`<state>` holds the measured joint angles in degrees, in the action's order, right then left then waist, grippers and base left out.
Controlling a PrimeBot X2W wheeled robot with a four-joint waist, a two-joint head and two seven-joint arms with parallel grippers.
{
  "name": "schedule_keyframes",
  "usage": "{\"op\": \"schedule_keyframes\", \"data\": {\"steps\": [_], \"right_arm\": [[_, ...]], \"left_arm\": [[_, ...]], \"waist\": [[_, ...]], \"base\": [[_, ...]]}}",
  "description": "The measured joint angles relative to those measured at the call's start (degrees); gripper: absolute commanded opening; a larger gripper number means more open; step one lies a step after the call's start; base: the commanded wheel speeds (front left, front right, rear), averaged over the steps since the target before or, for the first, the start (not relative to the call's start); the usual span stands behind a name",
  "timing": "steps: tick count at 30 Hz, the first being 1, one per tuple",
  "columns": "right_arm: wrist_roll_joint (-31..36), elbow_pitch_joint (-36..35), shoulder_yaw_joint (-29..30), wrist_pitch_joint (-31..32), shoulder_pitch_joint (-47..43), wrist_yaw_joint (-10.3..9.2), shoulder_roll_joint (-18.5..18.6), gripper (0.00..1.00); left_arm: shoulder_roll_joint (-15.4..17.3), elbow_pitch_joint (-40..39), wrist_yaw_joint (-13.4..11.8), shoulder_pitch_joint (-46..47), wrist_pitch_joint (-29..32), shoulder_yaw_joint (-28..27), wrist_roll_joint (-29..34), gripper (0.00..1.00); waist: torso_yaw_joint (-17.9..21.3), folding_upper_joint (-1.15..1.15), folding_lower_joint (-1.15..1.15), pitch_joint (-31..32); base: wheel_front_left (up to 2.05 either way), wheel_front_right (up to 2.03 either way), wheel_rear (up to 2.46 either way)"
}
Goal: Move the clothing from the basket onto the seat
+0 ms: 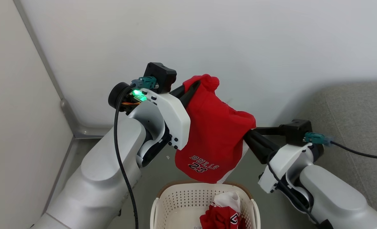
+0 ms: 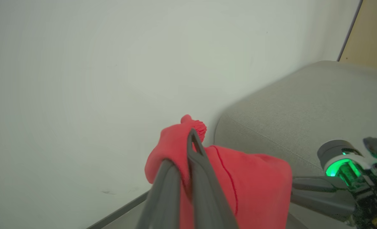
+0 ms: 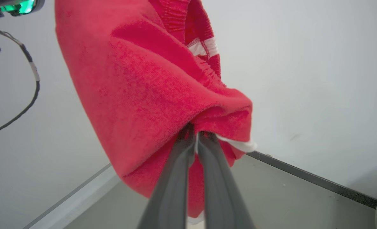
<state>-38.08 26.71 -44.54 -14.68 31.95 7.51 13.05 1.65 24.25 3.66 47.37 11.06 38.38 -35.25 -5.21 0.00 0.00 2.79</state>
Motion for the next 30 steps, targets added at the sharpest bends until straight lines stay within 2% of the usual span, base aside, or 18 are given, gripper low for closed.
{"op": "schedule_keyframes", "data": {"steps": [7, 8, 10, 11, 12, 18, 30], "right_arm": [[2.1, -3.6, 6.0, 0.0, -0.1, 0.0, 4.1, 0.0], [2.3, -4.2, 6.9, 0.0, -0.1, 0.0, 4.6, 0.0], [3.1, -6.0, 9.9, 0.0, -0.1, 0.0, 6.0, 0.0], [3.5, -6.5, 10.9, 0.0, -0.1, 0.0, 6.5, 0.0], [3.7, -7.0, 11.9, 0.0, -0.1, 0.0, 6.9, 0.0], [5.8, -9.6, 15.8, 0.0, -0.2, 0.0, 9.2, 0.0], [7.7, -12.4, 19.9, 0.0, -3.7, 0.0, 12.6, 0.0]], "left_arm": [[0.0, 0.4, -0.5, -1.5, -0.6, -0.5, -0.7, 0.0], [0.0, 0.4, -0.5, -1.8, -0.7, -0.6, -0.9, 0.1], [0.0, 0.4, -0.5, -2.4, -1.6, -1.0, -1.3, 0.58], [0.0, 0.3, -0.5, -2.5, -2.0, -1.2, -1.5, 0.9], [0.0, 0.2, -0.5, -2.6, -2.5, -1.4, -1.6, 1.0], [0.0, -0.5, -0.5, -4.5, -5.2, -1.7, -2.6, 1.0], [0.1, -1.7, -0.5, -7.3, -8.1, 0.5, -5.6, 1.0]], "waist": [[1.9, 0.0, 0.0, 0.0], [2.2, 0.0, 0.0, 0.0], [3.1, 0.0, 0.0, 0.1], [3.4, 0.0, 0.0, 0.1], [3.7, 0.0, 0.0, 0.1], [5.7, 0.0, 0.0, 0.2], [9.4, 0.0, 0.0, 0.6]], "base": [[0.0, 0.0, 0.0], [0.0, 0.0, 0.0], [0.0, 0.0, 0.0], [0.0, 0.0, 0.0], [0.0, 0.0, 0.0], [0.0, 0.0, 0.0], [0.0, 0.0, 0.0]]}}
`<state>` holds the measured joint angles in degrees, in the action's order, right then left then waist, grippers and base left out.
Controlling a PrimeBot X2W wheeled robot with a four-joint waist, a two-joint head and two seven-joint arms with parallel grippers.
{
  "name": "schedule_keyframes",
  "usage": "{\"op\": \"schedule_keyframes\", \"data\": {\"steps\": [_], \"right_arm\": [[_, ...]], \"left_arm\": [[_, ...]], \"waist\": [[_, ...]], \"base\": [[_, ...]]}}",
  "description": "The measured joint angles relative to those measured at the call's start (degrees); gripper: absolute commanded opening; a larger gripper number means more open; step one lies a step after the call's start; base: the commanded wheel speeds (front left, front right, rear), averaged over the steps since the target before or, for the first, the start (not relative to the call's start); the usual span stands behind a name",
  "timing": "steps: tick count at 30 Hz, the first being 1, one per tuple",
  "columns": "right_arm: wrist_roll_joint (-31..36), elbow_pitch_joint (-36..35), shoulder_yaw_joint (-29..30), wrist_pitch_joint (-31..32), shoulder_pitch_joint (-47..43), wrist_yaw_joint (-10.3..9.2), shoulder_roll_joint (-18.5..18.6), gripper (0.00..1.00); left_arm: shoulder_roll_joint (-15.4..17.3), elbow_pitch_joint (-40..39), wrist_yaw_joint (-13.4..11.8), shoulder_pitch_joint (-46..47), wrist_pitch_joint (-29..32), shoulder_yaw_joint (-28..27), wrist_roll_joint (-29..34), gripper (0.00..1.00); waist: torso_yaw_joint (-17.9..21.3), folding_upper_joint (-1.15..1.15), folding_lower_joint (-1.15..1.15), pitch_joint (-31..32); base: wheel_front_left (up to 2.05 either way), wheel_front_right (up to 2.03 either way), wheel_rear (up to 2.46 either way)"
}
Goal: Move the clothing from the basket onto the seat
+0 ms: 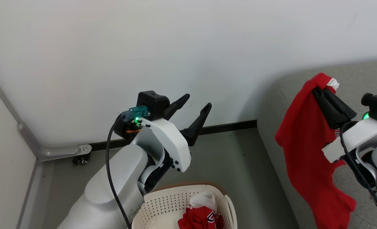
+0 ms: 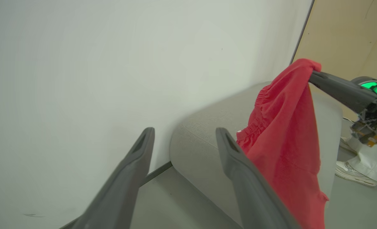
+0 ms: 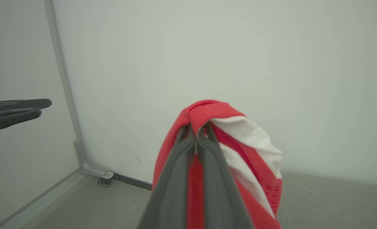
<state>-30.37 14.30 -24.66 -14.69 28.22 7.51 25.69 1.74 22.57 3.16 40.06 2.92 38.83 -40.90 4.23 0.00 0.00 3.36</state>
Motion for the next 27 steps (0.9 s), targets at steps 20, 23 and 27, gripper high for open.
{"op": "schedule_keyframes", "data": {"steps": [20, 23, 27], "right_arm": [[1.6, -3.9, 3.6, 0.0, -6.2, 0.0, 5.2, 0.0], [1.6, -4.5, 3.8, 0.0, -6.9, 0.0, 5.8, 0.0], [1.6, -5.0, 3.9, 0.0, -7.6, 0.0, 6.8, 0.0]], "left_arm": [[0.1, -2.7, 0.6, -2.3, -3.4, 6.2, -3.9, 1.0], [0.1, -3.1, 0.6, -2.9, -3.7, 7.0, -4.5, 1.0], [0.1, -3.2, 0.6, -3.1, -4.7, 7.5, -4.6, 1.0]], "waist": [[8.5, 0.0, 0.0, 0.5], [10.0, 0.0, 0.0, 0.4], [12.0, 0.0, 0.0, 0.3]], "base": [[0.0, 0.0, 0.0], [0.0, 0.0, 0.0], [0.0, 0.0, 0.0]]}}
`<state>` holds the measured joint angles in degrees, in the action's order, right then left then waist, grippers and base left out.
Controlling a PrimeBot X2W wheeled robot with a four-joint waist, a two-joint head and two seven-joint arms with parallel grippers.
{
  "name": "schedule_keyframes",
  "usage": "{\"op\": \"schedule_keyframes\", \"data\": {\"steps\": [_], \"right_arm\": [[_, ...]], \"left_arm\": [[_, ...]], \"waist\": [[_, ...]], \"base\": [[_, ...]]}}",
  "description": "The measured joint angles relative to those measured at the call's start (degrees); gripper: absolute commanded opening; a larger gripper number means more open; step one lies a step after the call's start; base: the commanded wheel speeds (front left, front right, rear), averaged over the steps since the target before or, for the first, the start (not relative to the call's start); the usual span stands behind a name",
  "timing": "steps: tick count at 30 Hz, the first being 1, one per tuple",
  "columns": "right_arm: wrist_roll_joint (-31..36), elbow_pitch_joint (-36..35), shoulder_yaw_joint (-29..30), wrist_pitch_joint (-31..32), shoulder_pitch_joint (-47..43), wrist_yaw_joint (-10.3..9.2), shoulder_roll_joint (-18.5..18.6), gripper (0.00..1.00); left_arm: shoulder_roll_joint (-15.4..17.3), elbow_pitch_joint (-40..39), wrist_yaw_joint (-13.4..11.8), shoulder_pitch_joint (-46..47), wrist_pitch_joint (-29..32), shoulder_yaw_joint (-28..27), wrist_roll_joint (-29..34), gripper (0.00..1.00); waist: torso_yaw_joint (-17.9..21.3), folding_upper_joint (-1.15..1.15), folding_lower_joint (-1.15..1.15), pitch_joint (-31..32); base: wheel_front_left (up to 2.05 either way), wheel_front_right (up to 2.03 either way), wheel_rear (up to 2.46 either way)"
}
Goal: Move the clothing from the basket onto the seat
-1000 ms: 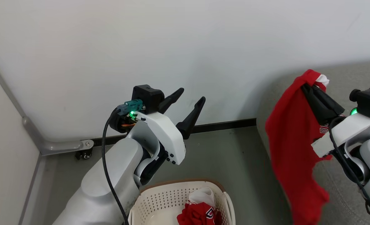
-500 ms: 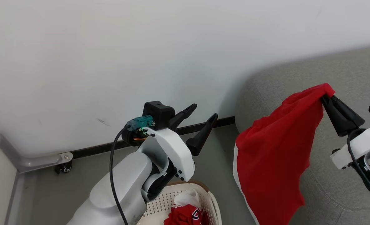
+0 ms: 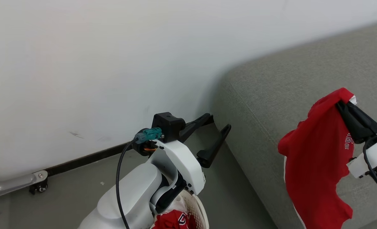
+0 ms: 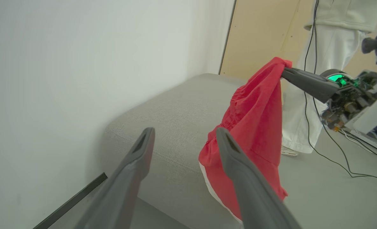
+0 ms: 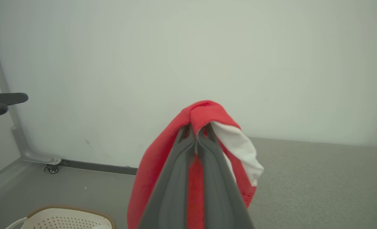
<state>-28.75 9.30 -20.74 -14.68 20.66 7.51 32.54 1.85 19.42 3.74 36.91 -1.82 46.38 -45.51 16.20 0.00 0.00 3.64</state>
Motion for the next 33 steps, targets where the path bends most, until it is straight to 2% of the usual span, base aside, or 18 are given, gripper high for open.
{"op": "schedule_keyframes", "data": {"steps": [10, 16, 24, 33], "right_arm": [[-0.2, -1.8, -1.3, 0.2, -0.5, 0.0, 0.3, 0.0], [-2.1, -1.8, -3.5, 0.8, 1.4, 0.0, -0.2, 0.0], [-5.4, 0.7, -4.7, 3.4, 11.0, 0.0, -0.9, 0.0], [-8.0, 6.1, -2.6, 6.1, 25.9, 0.0, -0.9, 0.0]], "left_arm": [[0.0, 0.1, -1.1, 0.0, -1.6, 0.4, 0.3, 1.0], [0.0, 0.1, -2.7, 0.0, -2.1, 0.2, 1.3, 1.0], [1.6, -0.5, -4.7, 0.0, -2.3, -0.5, 2.6, 1.0], [3.3, -3.1, -6.9, 0.3, -2.3, -1.2, 4.7, 1.0]], "waist": [[4.6, 0.0, 0.0, -0.8], [6.6, 0.0, 0.0, -1.8], [7.5, 0.0, 0.0, -4.2], [6.4, 0.0, 0.0, -7.8]], "base": [[0.0, 0.0, 0.0], [0.0, 0.0, 0.0], [0.0, 0.0, 0.0], [0.0, 0.0, 0.0]]}}
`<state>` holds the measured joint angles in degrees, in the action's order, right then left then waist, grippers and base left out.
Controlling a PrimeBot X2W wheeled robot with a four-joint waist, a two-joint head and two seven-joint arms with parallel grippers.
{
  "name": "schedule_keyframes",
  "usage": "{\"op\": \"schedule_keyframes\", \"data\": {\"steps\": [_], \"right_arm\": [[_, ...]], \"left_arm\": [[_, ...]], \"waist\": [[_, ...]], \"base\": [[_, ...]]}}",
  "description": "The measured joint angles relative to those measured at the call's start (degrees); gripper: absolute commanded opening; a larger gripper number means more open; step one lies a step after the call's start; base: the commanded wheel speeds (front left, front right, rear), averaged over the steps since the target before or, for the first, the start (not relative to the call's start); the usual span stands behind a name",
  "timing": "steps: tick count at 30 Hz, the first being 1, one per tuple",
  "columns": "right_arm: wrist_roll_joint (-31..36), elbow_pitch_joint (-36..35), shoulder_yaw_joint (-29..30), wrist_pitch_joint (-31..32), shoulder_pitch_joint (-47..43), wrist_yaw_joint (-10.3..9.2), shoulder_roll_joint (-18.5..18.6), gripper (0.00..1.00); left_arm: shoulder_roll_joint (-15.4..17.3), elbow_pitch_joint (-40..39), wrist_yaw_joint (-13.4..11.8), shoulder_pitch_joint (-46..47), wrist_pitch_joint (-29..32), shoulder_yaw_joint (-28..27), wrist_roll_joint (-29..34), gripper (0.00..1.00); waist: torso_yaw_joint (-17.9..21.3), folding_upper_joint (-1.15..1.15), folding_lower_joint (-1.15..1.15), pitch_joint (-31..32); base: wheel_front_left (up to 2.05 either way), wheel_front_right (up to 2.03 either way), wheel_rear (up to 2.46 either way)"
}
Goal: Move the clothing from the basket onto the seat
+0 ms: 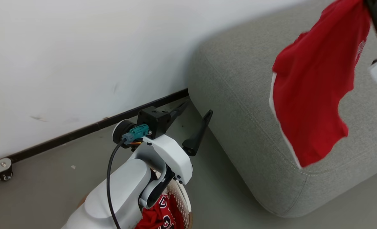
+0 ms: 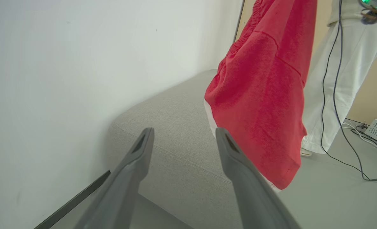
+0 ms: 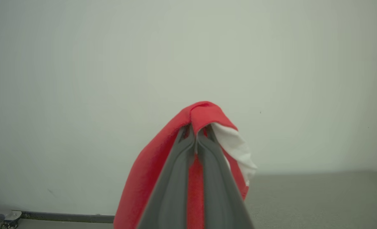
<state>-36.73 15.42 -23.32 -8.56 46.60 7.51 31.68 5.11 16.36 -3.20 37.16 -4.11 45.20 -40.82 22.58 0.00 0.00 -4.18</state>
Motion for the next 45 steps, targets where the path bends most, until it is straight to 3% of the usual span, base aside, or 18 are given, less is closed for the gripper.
{"op": "schedule_keyframes", "data": {"steps": [13, 23, 31, 40, 45], "right_arm": [[-0.4, 12.5, 5.4, 1.6, 14.4, 0.0, 4.5, 0.0], [0.0, 20.2, 7.3, 0.2, 16.0, 0.01, 4.9, 0.0], [2.2, 26.6, 11.1, -2.6, 16.8, 0.0, 8.6, 0.0], [3.8, 31.4, 12.0, -4.3, 16.1, 0.01, 8.6, 0.0], [2.9, 34.0, 12.9, -4.8, 13.2, 0.01, 6.0, 0.0]], "left_arm": [[0.8, -6.1, -2.2, 2.6, 1.6, 0.4, 2.4, 1.0], [0.6, -10.0, -2.9, 5.6, 3.5, 2.1, 4.6, 1.0], [0.5, -12.0, -3.0, 7.7, 5.4, 3.7, 6.1, 1.0], [-0.1, -13.4, -2.9, 9.5, 6.1, 4.7, 6.2, 1.0], [-0.3, -13.6, -2.7, 10.1, 6.3, 5.4, 6.8, 1.0]], "waist": [[-3.7, 0.0, 0.0, -6.6], [-7.1, 0.0, 0.0, -11.4], [-9.5, 0.0, 0.0, -14.9], [-11.5, 0.0, 0.0, -18.5], [-12.3, 0.0, 0.0, -20.3]], "base": [[0.0, 0.0, 0.0], [0.0, 0.0, 0.0], [0.0, 0.0, 0.0], [0.0, 0.0, 0.0], [0.0, 0.0, 0.0]]}}
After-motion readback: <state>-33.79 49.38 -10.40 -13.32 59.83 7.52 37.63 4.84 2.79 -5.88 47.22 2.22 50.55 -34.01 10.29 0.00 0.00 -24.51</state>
